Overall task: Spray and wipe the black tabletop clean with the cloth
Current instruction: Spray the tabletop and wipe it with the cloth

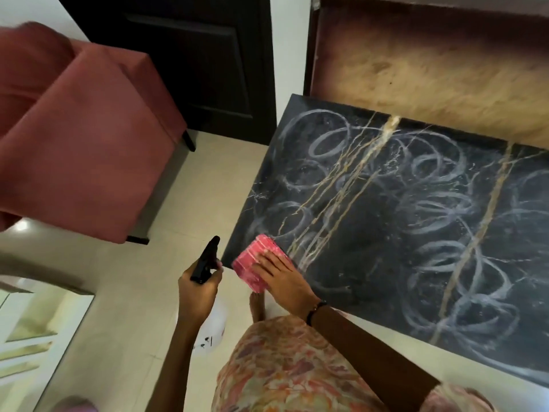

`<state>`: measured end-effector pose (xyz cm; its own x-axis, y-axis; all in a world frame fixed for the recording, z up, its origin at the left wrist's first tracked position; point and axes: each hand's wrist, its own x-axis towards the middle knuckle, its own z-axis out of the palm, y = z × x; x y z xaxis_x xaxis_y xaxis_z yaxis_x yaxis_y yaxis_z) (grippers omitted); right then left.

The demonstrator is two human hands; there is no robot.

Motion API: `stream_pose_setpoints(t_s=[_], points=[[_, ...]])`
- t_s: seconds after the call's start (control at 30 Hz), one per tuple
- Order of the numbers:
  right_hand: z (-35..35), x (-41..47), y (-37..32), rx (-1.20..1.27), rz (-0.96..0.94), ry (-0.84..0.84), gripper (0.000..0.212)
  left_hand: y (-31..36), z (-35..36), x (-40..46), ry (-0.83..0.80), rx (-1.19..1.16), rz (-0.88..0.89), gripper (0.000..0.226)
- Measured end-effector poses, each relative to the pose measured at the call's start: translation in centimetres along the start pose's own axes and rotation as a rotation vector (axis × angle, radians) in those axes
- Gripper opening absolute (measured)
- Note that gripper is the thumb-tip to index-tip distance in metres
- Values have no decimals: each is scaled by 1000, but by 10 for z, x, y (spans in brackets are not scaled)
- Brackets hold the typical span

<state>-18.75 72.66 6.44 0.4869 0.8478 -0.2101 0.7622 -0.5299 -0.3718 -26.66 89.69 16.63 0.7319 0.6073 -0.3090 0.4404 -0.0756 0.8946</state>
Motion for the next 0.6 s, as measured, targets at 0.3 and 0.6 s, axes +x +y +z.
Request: stream_pose_setpoints(t_s=[0.3, 0.6], points=[[17, 5, -14, -38, 174, 106, 69, -12, -50, 55, -171, 70, 71, 68], [23, 32, -6, -58, 438, 106, 55, -8, -59, 90, -289, 66, 46, 29]])
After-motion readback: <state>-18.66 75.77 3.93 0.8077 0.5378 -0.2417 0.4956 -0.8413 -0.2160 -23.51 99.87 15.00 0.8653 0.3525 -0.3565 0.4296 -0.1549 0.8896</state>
